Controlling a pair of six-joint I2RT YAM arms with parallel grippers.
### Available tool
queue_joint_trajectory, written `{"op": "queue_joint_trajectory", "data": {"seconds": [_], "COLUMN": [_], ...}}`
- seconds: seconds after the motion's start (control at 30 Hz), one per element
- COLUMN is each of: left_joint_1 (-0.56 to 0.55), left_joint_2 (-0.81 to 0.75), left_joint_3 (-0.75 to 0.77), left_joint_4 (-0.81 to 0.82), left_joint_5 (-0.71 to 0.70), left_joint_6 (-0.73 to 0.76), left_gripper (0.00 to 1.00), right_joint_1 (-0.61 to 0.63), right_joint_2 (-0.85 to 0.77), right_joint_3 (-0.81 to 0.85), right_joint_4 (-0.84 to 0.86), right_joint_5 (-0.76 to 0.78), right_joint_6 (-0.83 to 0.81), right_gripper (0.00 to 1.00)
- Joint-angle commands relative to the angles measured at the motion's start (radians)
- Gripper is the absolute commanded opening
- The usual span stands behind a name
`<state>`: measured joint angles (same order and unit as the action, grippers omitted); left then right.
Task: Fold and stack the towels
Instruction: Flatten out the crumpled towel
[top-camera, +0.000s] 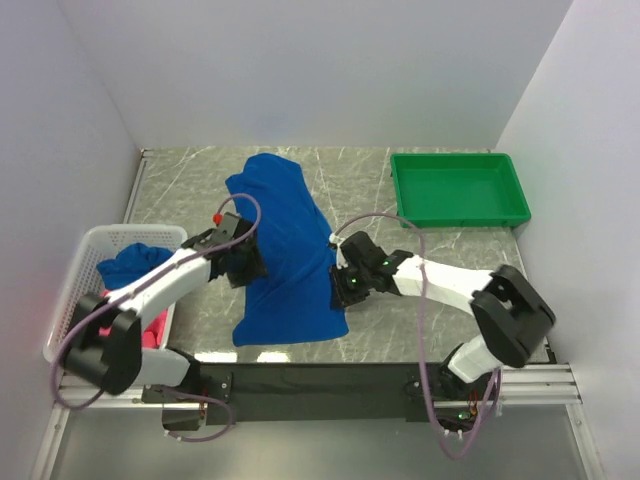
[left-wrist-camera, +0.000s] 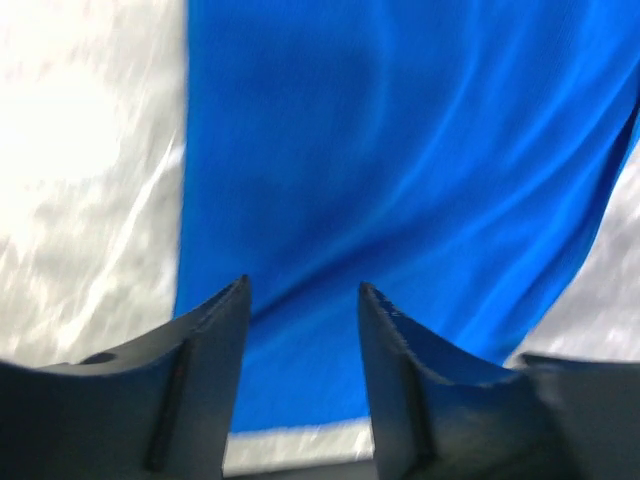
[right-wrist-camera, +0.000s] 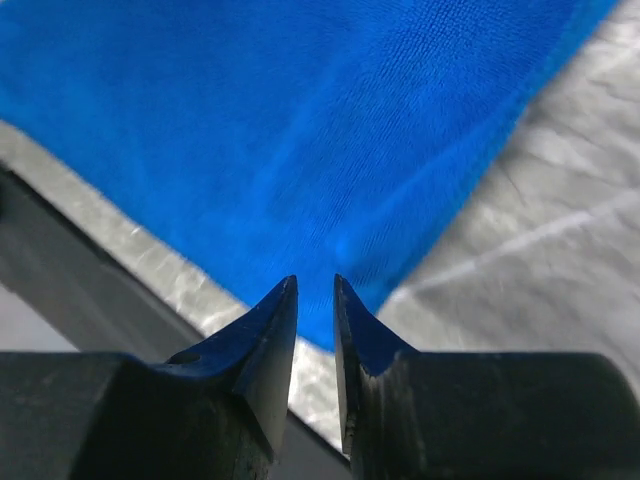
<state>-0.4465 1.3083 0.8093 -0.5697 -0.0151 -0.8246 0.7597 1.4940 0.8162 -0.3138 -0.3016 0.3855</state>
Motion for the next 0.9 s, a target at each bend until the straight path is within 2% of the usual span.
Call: {"op": "queue_joint_trajectory", "data": {"seconds": [0.0,0.13,0.27,0.4,0.57,0.73,0.87], "left_joint_1": [-0.003,-0.003,-0.003,-0.003,-0.017,-0.023,-0.026], "left_joint_2": [0.098,0.221,0.25,0.209,0.071,-0.073,-0.133], "left_joint_3": [0.083,0.09,0.031,-0.091,-0.248,-0.262,-0.159], "left_joint_4": [0.125,0.157,0.163,0.168,0.157,0.047,-0.048], "left_joint_5": [-0.055,-0.078,-0.1,-0.074,-0.037,-0.031,-0.049], "left_joint_6": [0.022,0.015,-0.007,-0.044,-0.103,-0.108,-0.079], "left_gripper": [0.51,0.48,0.44,0.43,0.44,0.47,0.51], "right_joint_1": [0.007,0.009,0.01,0.009,0.027,0.036,0.035], "right_joint_2": [0.07,0.103,0.062,-0.007,-0.153,-0.241,-0.258], "right_joint_3": [0.015,-0.015,-0.103,-0.241,-0.313,-0.247,-0.067], "right_joint_4": [0.099,0.067,0.039,0.03,-0.018,-0.108,-0.166], "right_joint_5": [-0.011,-0.002,-0.017,-0.031,-0.043,0.001,0.068], "right_joint_6": [0.021,0.026,0.055,0.108,0.142,0.125,0.053], "right_gripper": [0.29,0.29,0.29,0.29,0.31,0.32,0.39]}}
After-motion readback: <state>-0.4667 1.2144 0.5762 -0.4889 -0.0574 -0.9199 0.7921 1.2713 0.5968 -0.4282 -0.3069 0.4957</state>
